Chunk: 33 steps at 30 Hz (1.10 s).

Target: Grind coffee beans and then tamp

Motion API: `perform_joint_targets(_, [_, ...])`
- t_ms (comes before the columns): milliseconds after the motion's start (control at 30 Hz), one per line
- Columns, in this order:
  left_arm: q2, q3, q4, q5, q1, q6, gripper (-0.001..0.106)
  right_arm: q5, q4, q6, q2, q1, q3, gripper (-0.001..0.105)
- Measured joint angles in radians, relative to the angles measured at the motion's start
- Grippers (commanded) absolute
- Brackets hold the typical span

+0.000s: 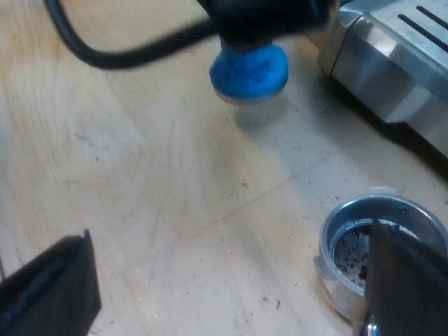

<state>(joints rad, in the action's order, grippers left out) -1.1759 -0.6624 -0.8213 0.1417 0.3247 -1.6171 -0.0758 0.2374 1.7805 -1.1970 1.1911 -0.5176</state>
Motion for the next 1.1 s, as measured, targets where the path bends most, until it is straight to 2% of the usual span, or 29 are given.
perform_joint_targets(200, [-0.086, 0.000, 0.036, 0.000, 0.000, 0.000, 0.000, 0.000, 0.000, 0.000, 0.000, 0.000, 0.000, 0.079])
perform_joint_targets(333, [-0.094, 0.000, 0.036, 0.000, 0.000, 0.000, 0.001, 0.000, 0.000, 0.000, 0.000, 0.000, 0.000, 0.079])
perform_joint_targets(367, [-0.094, 0.000, 0.036, 0.000, 0.000, 0.000, 0.004, 0.000, 0.000, 0.000, 0.000, 0.000, 0.000, 0.079])
perform_joint_targets(433, [-0.094, 0.000, 0.036, 0.000, 0.000, 0.000, 0.015, 0.000, 0.000, 0.000, 0.000, 0.000, 0.000, 0.079])
perform_joint_targets(533, [-0.094, 0.000, 0.036, 0.000, 0.000, 0.000, 0.047, 0.000, 0.000, 0.000, 0.000, 0.000, 0.000, 0.079])
perform_joint_targets(567, [-0.094, 0.000, 0.036, 0.000, 0.000, 0.000, 0.062, 0.000, 0.000, 0.000, 0.000, 0.000, 0.000, 0.079])
perform_joint_targets(600, [-0.094, 0.000, 0.036, 0.000, 0.000, 0.000, 0.073, 0.000, 0.000, 0.000, 0.000, 0.000, 0.000, 0.079])
perform_joint_targets(667, [-0.094, 0.000, 0.036, 0.000, 0.000, 0.000, 0.082, 0.000, 0.000, 0.000, 0.000, 0.000, 0.000, 0.079])
perform_joint_targets(900, [-0.088, -0.019, -0.010, -0.007, 0.000, 0.000, 0.084, 0.000, 0.000, -0.003, 0.000, 0.000, 0.000, 0.079])
perform_joint_targets(1033, [-0.055, -0.040, -0.023, -0.020, 0.000, 0.000, 0.084, 0.000, 0.000, -0.038, 0.000, 0.000, 0.000, 0.079])
perform_joint_targets(1100, [-0.028, -0.052, -0.043, -0.048, 0.000, 0.002, 0.084, -0.007, -0.038, -0.038, 0.024, 0.000, -0.023, 0.079])
